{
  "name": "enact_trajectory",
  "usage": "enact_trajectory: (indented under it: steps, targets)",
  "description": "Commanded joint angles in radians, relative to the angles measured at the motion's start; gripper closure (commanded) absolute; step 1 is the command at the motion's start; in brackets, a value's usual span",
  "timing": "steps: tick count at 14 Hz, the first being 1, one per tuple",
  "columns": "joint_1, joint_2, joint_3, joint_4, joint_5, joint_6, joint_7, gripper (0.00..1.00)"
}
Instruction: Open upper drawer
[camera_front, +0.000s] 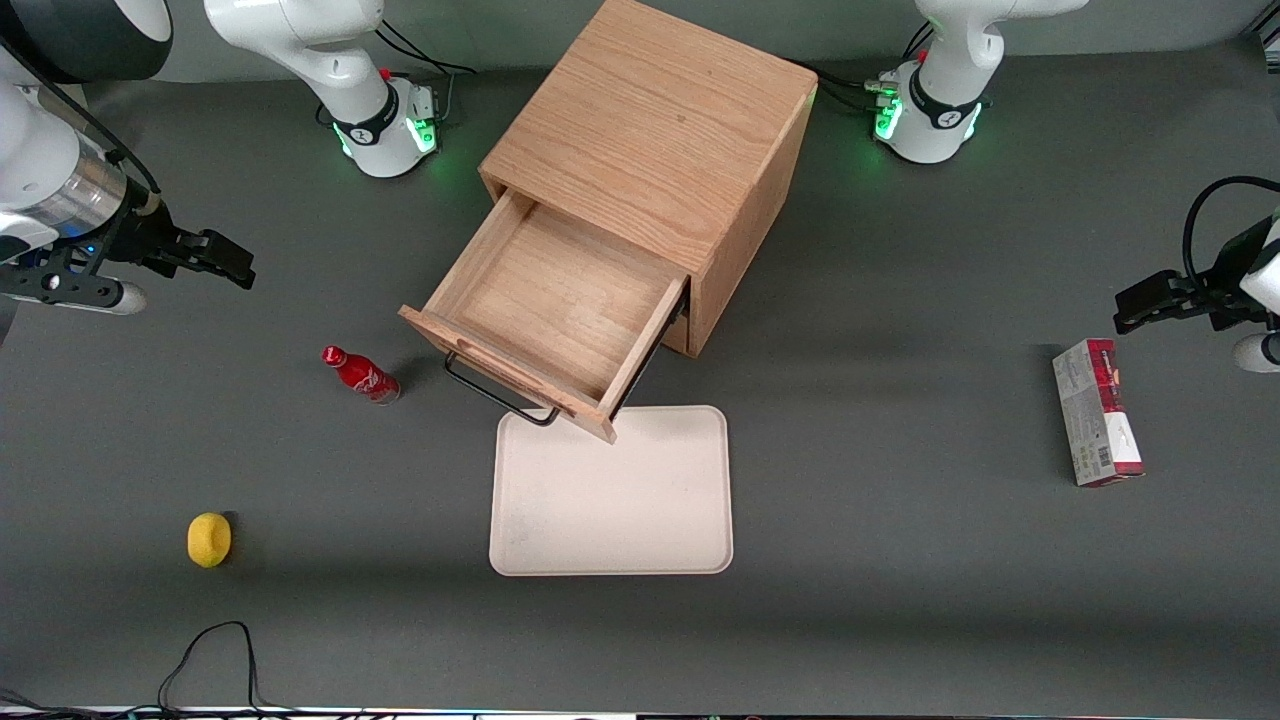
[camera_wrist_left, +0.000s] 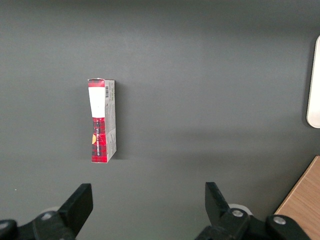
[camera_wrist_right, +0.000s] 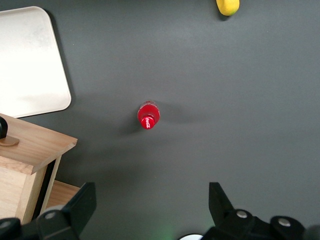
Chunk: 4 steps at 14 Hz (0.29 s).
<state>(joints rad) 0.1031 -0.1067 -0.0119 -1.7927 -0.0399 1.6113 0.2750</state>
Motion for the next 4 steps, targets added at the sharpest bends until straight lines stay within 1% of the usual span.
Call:
enact_trajectory:
  steps: [1, 4]
  targets:
    - [0.000, 0.012, -0.014, 0.019, 0.005, 0.004, 0.024, 0.00]
    - [0.000, 0.016, -0.022, 0.019, 0.005, 0.007, 0.024, 0.00]
